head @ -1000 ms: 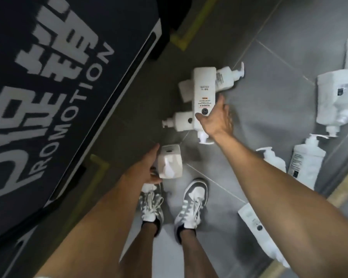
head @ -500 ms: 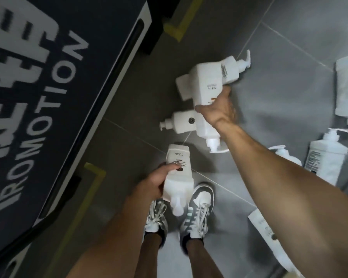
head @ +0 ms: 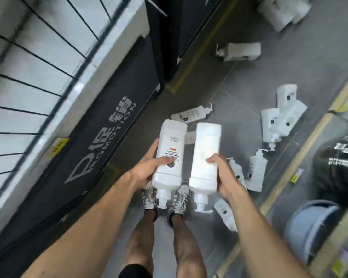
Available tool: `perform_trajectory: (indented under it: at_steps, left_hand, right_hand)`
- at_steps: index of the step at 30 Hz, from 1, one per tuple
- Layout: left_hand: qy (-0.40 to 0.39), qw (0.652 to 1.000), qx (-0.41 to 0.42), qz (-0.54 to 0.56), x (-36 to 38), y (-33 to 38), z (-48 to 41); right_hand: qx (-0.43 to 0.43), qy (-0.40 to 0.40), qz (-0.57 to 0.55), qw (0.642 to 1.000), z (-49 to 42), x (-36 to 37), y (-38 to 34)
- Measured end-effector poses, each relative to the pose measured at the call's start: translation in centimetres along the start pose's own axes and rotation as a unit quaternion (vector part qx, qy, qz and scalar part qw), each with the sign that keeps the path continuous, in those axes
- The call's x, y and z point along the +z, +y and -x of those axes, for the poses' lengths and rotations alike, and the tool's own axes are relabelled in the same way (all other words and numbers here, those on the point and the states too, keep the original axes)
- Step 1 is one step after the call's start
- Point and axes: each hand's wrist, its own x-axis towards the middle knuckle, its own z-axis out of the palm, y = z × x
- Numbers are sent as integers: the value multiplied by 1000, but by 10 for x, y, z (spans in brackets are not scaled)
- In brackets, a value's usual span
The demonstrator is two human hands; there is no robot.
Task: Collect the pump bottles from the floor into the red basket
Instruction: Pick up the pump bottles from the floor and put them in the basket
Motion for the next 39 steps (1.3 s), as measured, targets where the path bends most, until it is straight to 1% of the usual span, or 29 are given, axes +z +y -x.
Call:
perform_trajectory:
  at_steps: [2, 4, 6, 8, 11, 14, 17, 22, 28, 32, 39]
  left_hand:
    - [-39, 999, 28, -19, 20, 34, 48]
    - [-70, 994, 76, -21, 39, 60, 98]
    - [-86, 988, 129, -12, 55, 84, 149]
    - [-92, 981, 170, -7, 70, 105, 200]
    - [-80, 973, 216, 4, 86, 130, 275]
    - [-58, 961, 270, -4, 93, 141, 335]
    - [-20, 954, 300, -4, 94, 144, 384]
    - [66, 940, 334, 23, 92, 119, 446]
    - [173, 903, 367, 141, 98, 59, 498]
    - [241, 862, 390, 217, 94, 14, 528]
    - [340, 774, 428, 321, 69, -71, 596]
  right_hand:
    - [-14, -18, -15, 1000, 58, 8, -19]
    - [-29, -22, -36, 999, 115, 17, -36]
    - [-60, -32, -45, 997, 169, 24, -53]
    - [-88, -57, -47, 993, 220, 31, -66]
    - [-122, -82, -54, 988, 286, 41, -79]
    - [-169, -97, -21, 981, 336, 54, -84]
    - [-205, -132, 3, 970, 373, 67, -83]
    - [-242, -179, 48, 952, 413, 80, -72]
    - [-220, -308, 137, 916, 435, 97, -56]
    - [-178, -390, 195, 882, 454, 122, -35]
    - [-139, -510, 310, 790, 512, 185, 31]
